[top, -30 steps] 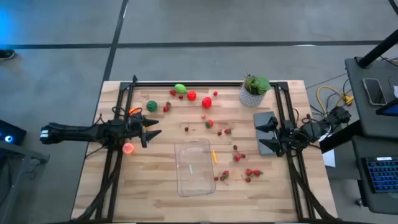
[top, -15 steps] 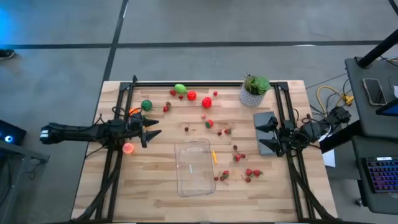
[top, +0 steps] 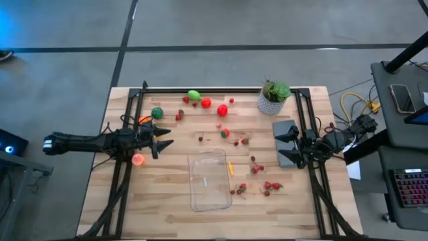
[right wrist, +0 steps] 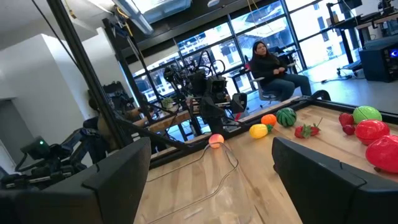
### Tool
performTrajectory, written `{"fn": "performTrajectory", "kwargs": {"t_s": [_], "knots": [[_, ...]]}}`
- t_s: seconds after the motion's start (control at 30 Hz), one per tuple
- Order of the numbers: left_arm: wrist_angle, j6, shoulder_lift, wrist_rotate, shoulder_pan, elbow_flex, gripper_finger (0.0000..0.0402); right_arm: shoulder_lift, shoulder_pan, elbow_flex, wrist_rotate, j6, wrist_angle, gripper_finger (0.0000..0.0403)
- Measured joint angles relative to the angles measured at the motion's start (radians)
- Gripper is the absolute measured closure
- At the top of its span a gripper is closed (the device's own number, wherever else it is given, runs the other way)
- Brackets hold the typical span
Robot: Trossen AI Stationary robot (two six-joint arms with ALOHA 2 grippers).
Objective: Pick and placing Produce into tupperware
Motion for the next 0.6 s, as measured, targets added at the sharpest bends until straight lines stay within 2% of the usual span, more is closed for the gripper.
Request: {"fn": "performTrajectory", "kwargs": {"t_s": [0.37, 0.47, 0.6], "knots": [[0.000, 0.000, 0.000, 0.000, 0.000, 0.000, 0.0127, 0.000, 0.000, 0.000, 0.000, 0.004, 0.014, 0.0076], [0.000, 0.000, 0.000, 0.000, 0.000, 0.000, 0.0127, 0.000, -0.001, 0.000, 0.007, 0.013, 0.085, 0.0076], [0.000, 0.000, 0.000, 0.000, 0.000, 0.000, 0.0127, 0.011, -0.007, 0.000, 0.122, -0.063, 0.262, 0.0076]]}}
